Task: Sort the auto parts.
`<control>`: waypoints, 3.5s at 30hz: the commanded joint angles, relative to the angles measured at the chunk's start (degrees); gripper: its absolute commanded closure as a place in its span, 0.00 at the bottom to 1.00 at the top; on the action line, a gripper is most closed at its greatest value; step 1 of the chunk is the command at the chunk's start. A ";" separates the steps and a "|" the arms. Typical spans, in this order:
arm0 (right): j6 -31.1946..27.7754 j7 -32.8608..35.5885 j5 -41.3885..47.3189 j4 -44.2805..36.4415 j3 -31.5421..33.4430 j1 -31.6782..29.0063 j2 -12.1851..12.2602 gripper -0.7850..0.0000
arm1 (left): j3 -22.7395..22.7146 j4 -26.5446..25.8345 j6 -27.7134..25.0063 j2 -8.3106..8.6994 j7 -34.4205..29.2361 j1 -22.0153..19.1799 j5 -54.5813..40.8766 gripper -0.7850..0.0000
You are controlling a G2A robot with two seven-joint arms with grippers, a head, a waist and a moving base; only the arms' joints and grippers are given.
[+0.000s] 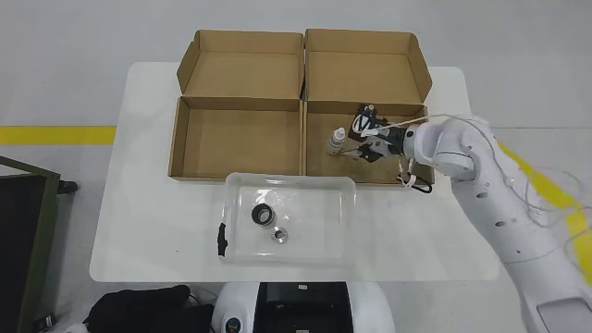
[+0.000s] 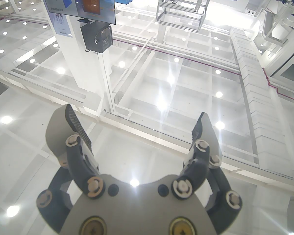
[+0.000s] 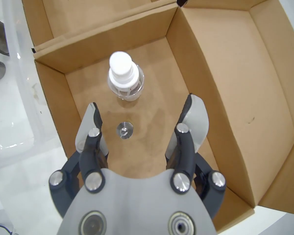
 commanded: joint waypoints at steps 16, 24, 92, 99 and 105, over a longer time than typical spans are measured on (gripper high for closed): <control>0.56 1.08 8.82 -17.81 1.82 -4.60 0.99 0.15 | 0.00 0.00 0.00 0.00 0.00 0.00 0.00 0.00; -0.52 -0.36 10.86 -21.63 -5.01 -4.19 -0.05 0.15 | 0.00 0.00 0.00 0.00 0.00 0.00 0.00 0.00; -8.62 -16.20 -15.27 -6.66 -25.98 -4.09 -4.77 0.47 | 0.00 0.00 0.00 0.00 0.00 0.00 0.00 0.00; -8.10 -17.31 -17.88 -4.62 -27.92 -2.18 -6.18 0.55 | 0.00 0.00 0.00 0.00 0.00 0.00 0.00 0.00; -8.30 -17.68 -18.52 -3.21 -28.22 -1.19 -6.86 0.60 | 0.00 0.00 0.00 0.00 0.00 0.00 0.00 0.00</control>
